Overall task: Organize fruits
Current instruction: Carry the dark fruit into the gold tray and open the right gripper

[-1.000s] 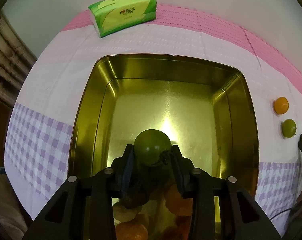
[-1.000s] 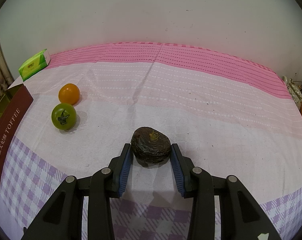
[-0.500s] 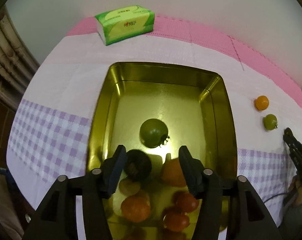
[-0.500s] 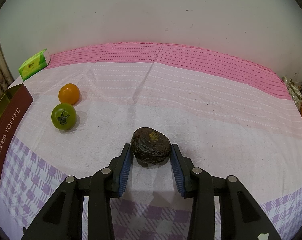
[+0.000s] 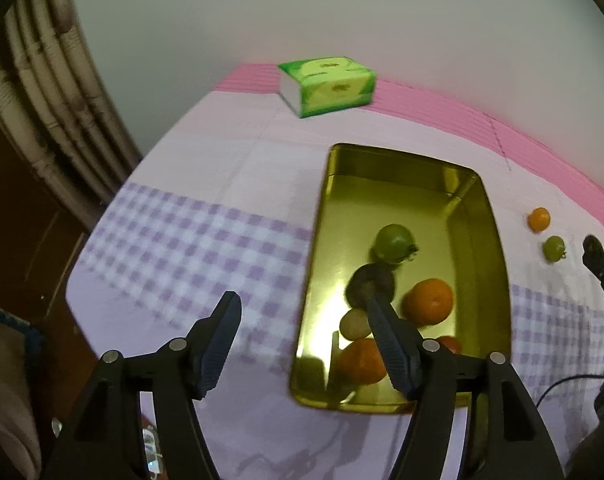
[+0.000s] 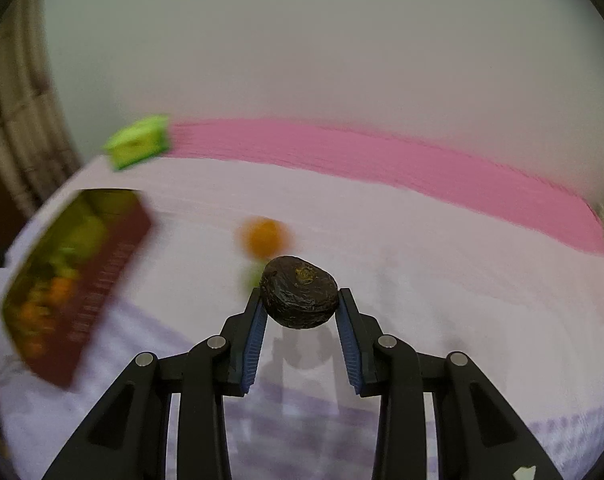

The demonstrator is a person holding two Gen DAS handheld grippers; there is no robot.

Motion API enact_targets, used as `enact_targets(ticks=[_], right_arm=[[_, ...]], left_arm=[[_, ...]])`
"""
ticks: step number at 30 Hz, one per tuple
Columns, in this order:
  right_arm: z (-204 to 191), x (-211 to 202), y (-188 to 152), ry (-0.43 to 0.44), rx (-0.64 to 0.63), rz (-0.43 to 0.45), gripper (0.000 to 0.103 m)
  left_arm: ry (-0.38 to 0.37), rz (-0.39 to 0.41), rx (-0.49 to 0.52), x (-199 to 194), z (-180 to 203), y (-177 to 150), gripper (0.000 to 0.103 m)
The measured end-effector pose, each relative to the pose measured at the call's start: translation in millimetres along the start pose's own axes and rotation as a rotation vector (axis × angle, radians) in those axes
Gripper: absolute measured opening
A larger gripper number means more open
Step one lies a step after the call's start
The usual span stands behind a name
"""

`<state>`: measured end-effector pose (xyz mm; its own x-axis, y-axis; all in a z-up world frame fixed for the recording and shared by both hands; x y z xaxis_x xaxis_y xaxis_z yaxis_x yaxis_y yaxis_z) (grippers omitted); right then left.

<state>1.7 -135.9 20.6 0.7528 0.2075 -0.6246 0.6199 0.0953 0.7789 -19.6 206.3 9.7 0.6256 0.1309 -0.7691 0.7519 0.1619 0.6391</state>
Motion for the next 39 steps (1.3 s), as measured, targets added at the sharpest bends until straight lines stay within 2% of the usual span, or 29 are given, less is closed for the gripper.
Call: enact_targets(ticks=[4,7,10,15,26,39], right_arm=[[-65,3,16,0.143,-0.054,-0.006,0.032],[-108,10,16,0.209,-0.107,-0.024,0.032],[-140,25,16,0.239,-0.157,-0.053,0.032],[-171,47,10,0.234,-0.22,-0.099,0.032],[-187,80,5,0.199,-0.266,-0.156,0.033],[-185,81,5,0.193,-0.262,-0.163,0.034]], left_arm=[[0.016,-0.001,-0.007,-5,-7,-9,0.068],[0.023,-0.008,-0.022,-3,-11,-13,0.069],[0.039,-0.003,-0.035,-2,-16,-14,0.069],[0.057,-0.012,-0.06,3,-22,-15,0.069],[0.069,-0.027,-0.064,8,-22,-17,0.069],[0.058,-0.038,-0.042,11,-17,-19,0.069]])
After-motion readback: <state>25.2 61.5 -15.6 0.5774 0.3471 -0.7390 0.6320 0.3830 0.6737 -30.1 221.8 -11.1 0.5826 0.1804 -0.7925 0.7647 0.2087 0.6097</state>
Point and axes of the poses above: each gripper's, at about its wrist camera, not at the fingertips, and x roughly the way its jaws point, z to its right, y to its top, the point moved 1 cm from there along x, roughly the way its jaws point, and after that the axes turned 9 degrees about z, right-handed, at the moved point
